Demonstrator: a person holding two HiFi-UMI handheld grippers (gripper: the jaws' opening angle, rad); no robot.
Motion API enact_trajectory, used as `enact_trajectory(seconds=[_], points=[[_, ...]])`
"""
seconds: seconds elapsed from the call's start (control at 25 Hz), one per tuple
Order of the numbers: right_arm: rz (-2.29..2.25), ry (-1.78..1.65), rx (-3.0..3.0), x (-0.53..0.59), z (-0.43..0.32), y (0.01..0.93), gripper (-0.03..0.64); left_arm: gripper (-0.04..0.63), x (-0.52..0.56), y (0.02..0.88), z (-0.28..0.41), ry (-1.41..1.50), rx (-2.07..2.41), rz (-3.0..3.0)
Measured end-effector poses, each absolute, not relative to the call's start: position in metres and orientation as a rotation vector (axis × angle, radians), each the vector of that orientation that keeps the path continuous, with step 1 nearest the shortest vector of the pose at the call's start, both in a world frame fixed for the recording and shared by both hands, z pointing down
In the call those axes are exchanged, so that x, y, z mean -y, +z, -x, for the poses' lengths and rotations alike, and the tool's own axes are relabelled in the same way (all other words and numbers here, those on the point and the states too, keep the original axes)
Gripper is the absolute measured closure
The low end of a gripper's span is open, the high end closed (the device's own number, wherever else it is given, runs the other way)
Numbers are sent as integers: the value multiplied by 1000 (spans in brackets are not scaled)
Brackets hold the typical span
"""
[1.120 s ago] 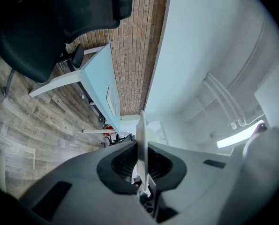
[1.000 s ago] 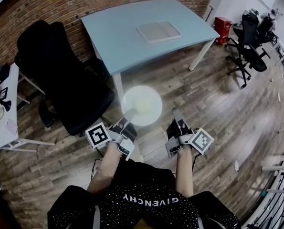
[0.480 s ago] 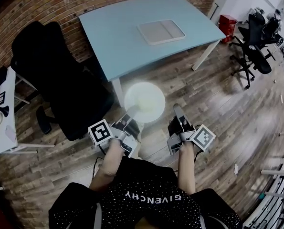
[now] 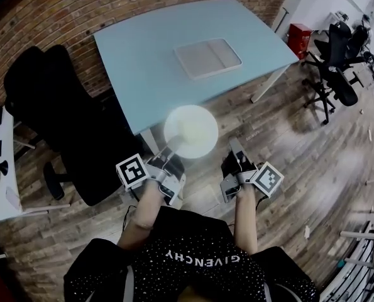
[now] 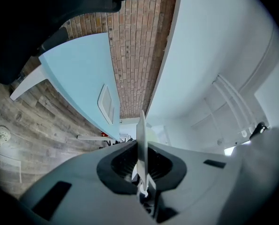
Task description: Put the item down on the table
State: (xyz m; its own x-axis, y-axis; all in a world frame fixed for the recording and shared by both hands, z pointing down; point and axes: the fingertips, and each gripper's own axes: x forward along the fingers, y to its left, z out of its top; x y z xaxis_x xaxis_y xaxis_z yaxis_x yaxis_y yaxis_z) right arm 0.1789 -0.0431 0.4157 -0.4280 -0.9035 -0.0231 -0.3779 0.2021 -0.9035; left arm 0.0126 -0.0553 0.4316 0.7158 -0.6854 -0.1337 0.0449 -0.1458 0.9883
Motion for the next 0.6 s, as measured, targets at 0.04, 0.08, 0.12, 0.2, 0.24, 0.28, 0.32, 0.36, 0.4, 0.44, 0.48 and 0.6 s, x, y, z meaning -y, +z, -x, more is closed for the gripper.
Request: enact_trajectory(seconds=[0.04, 0.08, 0.12, 0.2, 0.24, 0.28, 0.32, 0.36, 0.4, 0.44, 0.48, 0.6], points=[[1185, -1192, -1907, 52, -179, 415, 601, 565, 64, 430, -14, -688, 531, -1604], [1186, -1195, -1906, 61, -180, 415, 601, 565, 73, 430, -14, -685, 533, -1604], [1188, -1195, -1907, 70, -180, 414, 601, 565, 82, 430, -14, -681, 535, -1604], [1189, -1193, -1907, 87, -181, 413, 601, 565, 99, 429, -14, -678, 535, -1601], [1189, -1194, -1905, 94, -181, 413, 601, 565, 107, 428, -15, -677, 534, -1601], [1190, -1196, -1900, 102, -182, 413, 601, 565, 114, 428, -16, -676, 531, -1601], [1192, -1199, -1894, 109, -183, 414, 601, 565, 122, 428, -17, -674, 529, -1602], [1194, -1200, -1889, 115, -184, 415, 601, 565, 128, 429, -18, -671, 526, -1600], [1196, -1201, -1885, 122, -185, 415, 601, 565, 135, 430, -19, -668, 524, -1595], [1199, -1200, -1880, 129, -187, 417, 602, 565, 142, 431, -19, -664, 522, -1590], [1202, -1199, -1874, 136, -188, 417, 602, 565, 149, 433, -20, -661, 518, -1587], [1213, -1186, -1867, 159, -191, 417, 601, 565, 173, 434, -22, -649, 508, -1590]])
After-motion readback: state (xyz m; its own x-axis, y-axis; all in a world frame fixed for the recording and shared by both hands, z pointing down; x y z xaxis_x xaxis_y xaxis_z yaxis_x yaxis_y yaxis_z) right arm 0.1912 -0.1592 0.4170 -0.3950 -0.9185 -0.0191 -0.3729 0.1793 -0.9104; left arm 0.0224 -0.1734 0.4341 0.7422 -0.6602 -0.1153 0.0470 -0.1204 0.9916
